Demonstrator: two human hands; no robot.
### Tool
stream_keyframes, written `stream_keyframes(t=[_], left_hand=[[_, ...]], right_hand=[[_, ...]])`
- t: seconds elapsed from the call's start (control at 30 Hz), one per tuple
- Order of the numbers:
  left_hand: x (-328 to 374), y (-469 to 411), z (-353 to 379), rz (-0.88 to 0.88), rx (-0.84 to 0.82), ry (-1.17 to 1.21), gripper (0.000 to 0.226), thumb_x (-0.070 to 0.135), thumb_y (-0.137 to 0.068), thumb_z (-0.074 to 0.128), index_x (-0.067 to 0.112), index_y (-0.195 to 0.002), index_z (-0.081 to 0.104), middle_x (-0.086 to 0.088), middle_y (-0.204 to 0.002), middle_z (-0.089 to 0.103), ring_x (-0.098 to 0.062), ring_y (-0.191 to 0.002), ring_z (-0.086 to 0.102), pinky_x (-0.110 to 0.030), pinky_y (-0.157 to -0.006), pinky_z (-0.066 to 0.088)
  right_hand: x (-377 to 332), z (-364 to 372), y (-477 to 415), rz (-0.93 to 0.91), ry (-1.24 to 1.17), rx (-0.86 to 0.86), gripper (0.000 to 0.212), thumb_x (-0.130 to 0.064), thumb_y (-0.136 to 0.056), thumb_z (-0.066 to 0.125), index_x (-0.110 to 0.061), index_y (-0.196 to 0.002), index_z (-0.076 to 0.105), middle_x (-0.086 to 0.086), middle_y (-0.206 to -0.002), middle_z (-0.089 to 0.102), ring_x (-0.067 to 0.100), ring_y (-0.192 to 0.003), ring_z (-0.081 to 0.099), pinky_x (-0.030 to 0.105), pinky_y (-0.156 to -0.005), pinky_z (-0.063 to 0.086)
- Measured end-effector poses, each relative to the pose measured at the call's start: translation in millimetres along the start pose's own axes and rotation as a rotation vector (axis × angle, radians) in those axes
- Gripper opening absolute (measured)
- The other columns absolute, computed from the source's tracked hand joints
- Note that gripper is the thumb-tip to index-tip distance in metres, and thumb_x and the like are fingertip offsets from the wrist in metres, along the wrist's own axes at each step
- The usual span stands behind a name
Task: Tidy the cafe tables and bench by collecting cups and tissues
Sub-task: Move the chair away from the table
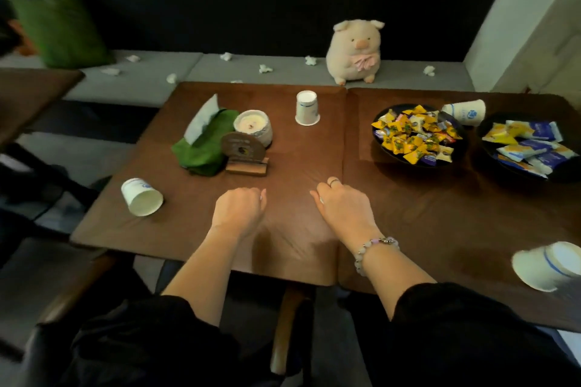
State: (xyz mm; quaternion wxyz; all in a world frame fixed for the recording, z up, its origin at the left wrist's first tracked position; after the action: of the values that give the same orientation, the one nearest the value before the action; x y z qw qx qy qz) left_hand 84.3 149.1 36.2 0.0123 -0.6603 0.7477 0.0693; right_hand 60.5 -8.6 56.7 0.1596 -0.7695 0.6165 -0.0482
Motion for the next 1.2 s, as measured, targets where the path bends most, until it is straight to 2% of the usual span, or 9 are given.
stream_keyframes(t=[0.23, 0.3, 0.37, 0.4, 0.67, 0.77, 0.9, 1.0, 1.2], left_hand=[[-105.9, 60.1, -25.2, -0.119, 0.033, -0.029, 0.042, 0.034, -0.102, 0.030, 0.009, -0.098, 0.064, -0.010, -0.100, 0.068, -0.029, -0.093, 0.064, -0.033, -0.070, 0.048], [-134.4, 75.6, -33.3, -0.179, 0.035, -0.024, 0.042, 0.033, -0.102, 0.030, 0.008, -0.098, 0.064, -0.012, -0.101, 0.067, -0.030, -0.093, 0.064, -0.033, -0.071, 0.047], [-163.8, 89.9, -36.0, -0.218, 0.033, -0.014, 0.043, 0.033, -0.101, 0.030, 0.008, -0.094, 0.064, -0.012, -0.098, 0.068, -0.030, -0.089, 0.064, -0.033, -0.070, 0.047], [-178.8, 96.2, -35.6, -0.230, 0.029, -0.015, 0.043, 0.034, -0.101, 0.030, 0.008, -0.092, 0.064, -0.011, -0.097, 0.068, -0.030, -0.088, 0.064, -0.033, -0.069, 0.046], [-292.0, 138.0, -26.0, -0.188, 0.009, -0.024, 0.042, 0.033, -0.101, 0.029, 0.010, -0.094, 0.063, -0.009, -0.101, 0.066, -0.028, -0.094, 0.063, -0.034, -0.074, 0.046], [-343.4, 150.8, -26.7, -0.164, 0.025, -0.019, 0.040, 0.032, -0.102, 0.028, 0.012, -0.085, 0.058, -0.006, -0.093, 0.065, -0.024, -0.085, 0.063, -0.033, -0.069, 0.045], [-407.8, 166.0, -20.0, -0.137, 0.033, -0.023, 0.043, 0.031, -0.102, 0.029, 0.009, -0.092, 0.064, -0.005, -0.088, 0.065, -0.022, -0.081, 0.063, -0.033, -0.071, 0.050], [-440.7, 172.1, -8.5, -0.127, 0.010, -0.012, 0.044, 0.033, -0.102, 0.029, 0.010, -0.092, 0.066, -0.006, -0.088, 0.066, -0.022, -0.080, 0.063, -0.034, -0.073, 0.051], [-494.5, 165.7, 5.3, -0.117, -0.022, 0.009, 0.044, 0.032, -0.102, 0.029, 0.009, -0.092, 0.065, -0.007, -0.088, 0.066, -0.022, -0.079, 0.063, -0.035, -0.075, 0.052]], right_hand=[[-124.9, -22.6, -28.1, -0.185, -0.137, -0.003, 0.030, -0.017, -0.060, 0.087, -0.007, -0.054, 0.060, 0.011, -0.056, 0.059, 0.028, -0.033, 0.053, 0.025, -0.029, 0.036], [-161.7, -31.2, -32.8, -0.234, -0.130, -0.056, 0.018, -0.019, -0.080, 0.071, -0.003, -0.074, 0.065, 0.014, -0.076, 0.063, 0.033, -0.055, 0.064, 0.033, -0.043, 0.046], [-191.2, -25.6, -39.9, -0.232, -0.114, -0.141, 0.029, -0.024, -0.099, 0.041, -0.005, -0.104, 0.062, 0.013, -0.106, 0.060, 0.035, -0.091, 0.063, 0.036, -0.066, 0.047], [-206.8, -23.2, -41.9, -0.239, -0.116, -0.184, 0.032, -0.024, -0.101, 0.034, -0.006, -0.109, 0.060, 0.012, -0.112, 0.058, 0.034, -0.098, 0.060, 0.036, -0.070, 0.045], [-345.7, -6.3, -44.0, -0.236, -0.029, -0.244, 0.029, -0.018, -0.098, 0.037, -0.005, -0.112, 0.060, 0.012, -0.110, 0.060, 0.032, -0.099, 0.060, 0.032, -0.067, 0.036], [-404.9, -0.6, -44.1, -0.238, -0.022, -0.225, 0.027, -0.015, -0.098, 0.038, -0.006, -0.110, 0.060, 0.011, -0.110, 0.061, 0.031, -0.099, 0.059, 0.033, -0.073, 0.042], [-479.5, 13.3, -40.4, -0.275, -0.015, -0.245, 0.028, -0.020, -0.100, 0.036, -0.007, -0.107, 0.060, 0.012, -0.111, 0.060, 0.032, -0.100, 0.060, 0.032, -0.068, 0.044], [-517.4, 24.6, -42.3, -0.269, -0.033, -0.274, 0.030, -0.022, -0.100, 0.034, -0.007, -0.108, 0.059, 0.014, -0.111, 0.059, 0.034, -0.100, 0.059, 0.037, -0.076, 0.045], [-561.8, 35.9, -74.3, -0.247, -0.022, -0.277, 0.030, -0.022, -0.100, 0.034, -0.008, -0.110, 0.059, 0.012, -0.112, 0.059, 0.031, -0.101, 0.058, 0.033, -0.073, 0.039]])
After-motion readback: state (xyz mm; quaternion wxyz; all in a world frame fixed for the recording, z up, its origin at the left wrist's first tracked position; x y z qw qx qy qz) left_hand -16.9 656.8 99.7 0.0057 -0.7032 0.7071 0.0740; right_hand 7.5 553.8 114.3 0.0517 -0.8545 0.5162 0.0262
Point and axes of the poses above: each hand's wrist, its own y-axis away from the middle knuckle, its own z-axis out of the palm, x = y × z, the point moved 8 cm from there along -y, towards the middle knuckle
